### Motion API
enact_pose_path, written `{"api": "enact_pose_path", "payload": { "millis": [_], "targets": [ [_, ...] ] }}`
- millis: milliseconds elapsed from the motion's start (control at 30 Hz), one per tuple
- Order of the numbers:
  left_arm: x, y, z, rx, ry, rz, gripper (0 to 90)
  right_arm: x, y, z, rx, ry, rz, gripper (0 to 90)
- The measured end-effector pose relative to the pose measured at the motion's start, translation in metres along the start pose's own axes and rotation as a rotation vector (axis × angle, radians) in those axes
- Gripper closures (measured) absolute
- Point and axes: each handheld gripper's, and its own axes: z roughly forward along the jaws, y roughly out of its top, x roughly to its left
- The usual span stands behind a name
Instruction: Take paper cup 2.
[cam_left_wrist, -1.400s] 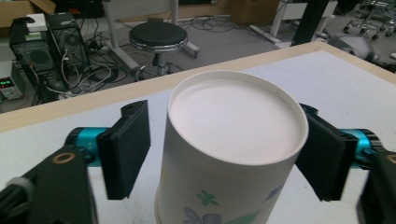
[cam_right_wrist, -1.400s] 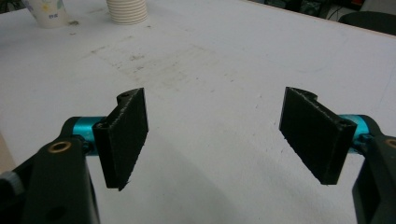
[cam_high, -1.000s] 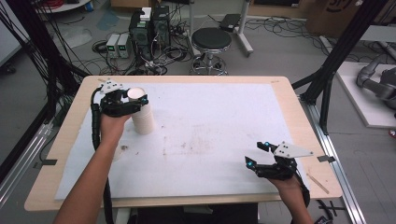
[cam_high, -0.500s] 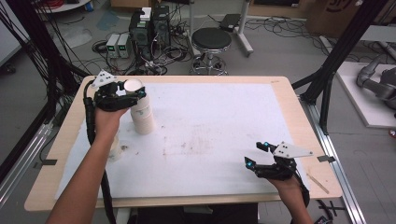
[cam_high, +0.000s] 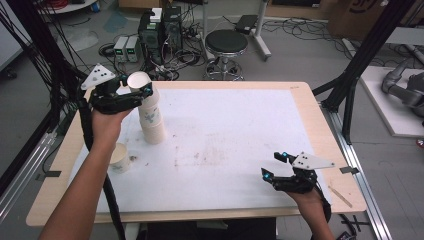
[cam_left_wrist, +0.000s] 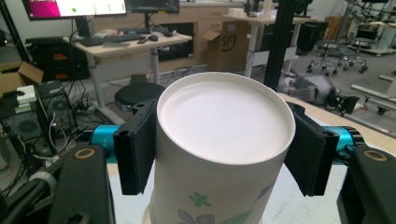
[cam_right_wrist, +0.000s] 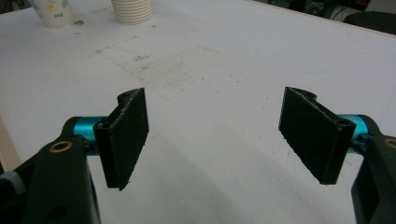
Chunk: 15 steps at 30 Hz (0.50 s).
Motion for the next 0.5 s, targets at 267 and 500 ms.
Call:
{"api": "enact_pose_path", "payload": {
  "millis": [267,500],
  "targets": [
    [-0.016,0.001,-0.005,-0.023,-0.09,0.002,33.3,0.001,0.0,0.001,0.004,0.003,0.001,24.7],
    [-0.037,-0.015,-0.006,-0.032,-0.214,-0.017,33.3,0.001,0.0,0.001,0.005,0.004,0.001,24.7]
  ]
}}
